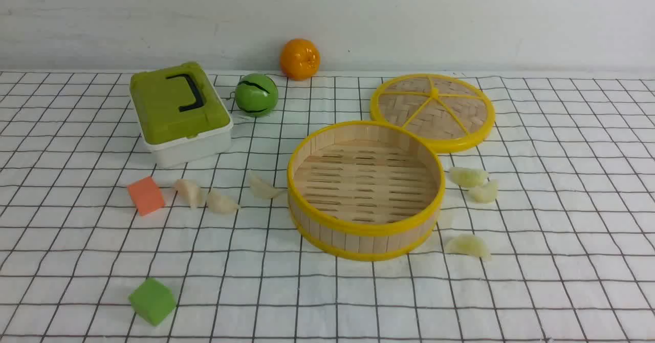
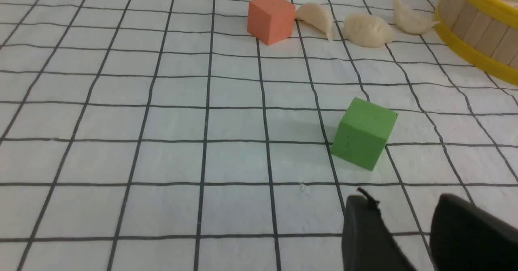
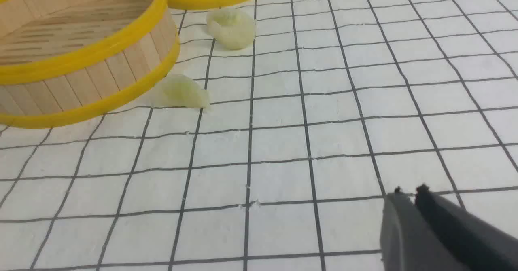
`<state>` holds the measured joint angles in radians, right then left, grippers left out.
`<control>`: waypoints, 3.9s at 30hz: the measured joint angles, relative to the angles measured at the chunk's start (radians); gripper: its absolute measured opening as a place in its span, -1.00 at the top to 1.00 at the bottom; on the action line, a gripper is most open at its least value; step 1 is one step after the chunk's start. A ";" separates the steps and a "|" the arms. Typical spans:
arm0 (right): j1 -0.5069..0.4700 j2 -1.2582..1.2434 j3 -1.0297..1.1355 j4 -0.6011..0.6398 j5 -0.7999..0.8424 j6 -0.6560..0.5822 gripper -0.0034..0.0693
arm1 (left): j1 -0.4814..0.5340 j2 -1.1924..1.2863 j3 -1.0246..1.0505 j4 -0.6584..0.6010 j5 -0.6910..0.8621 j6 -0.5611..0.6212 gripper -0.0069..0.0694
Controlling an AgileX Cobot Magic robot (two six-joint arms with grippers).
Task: Put the dumplings into the steamer on the table with the white tablecloth.
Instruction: 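Reach for and grasp a dumpling on the table with the left gripper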
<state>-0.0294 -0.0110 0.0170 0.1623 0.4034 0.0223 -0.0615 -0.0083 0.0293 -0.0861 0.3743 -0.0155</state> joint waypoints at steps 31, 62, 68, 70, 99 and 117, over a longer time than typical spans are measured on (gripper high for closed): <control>0.000 0.000 0.000 0.000 0.000 0.000 0.69 | 0.000 0.000 0.000 0.000 -0.001 0.000 0.19; 0.000 0.000 0.000 0.000 0.000 0.000 0.59 | 0.000 0.000 0.000 0.001 -0.177 0.000 0.19; 0.000 0.000 0.000 0.000 -0.001 0.000 0.57 | 0.000 0.000 0.000 0.001 -0.293 0.000 0.19; 0.000 0.000 0.000 0.000 -0.003 0.000 0.56 | 0.000 0.000 0.000 0.001 -0.309 0.000 0.19; 0.000 0.000 -0.022 0.008 -0.880 0.248 0.56 | 0.000 0.000 -0.112 0.069 -0.778 -0.783 0.30; 0.000 0.521 -0.509 -0.084 0.098 0.094 0.91 | -0.002 0.829 -0.644 0.246 -0.132 -0.697 0.85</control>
<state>-0.0294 0.5101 -0.4925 0.0780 0.5016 0.1167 -0.0637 0.8206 -0.6151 0.1594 0.2424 -0.7123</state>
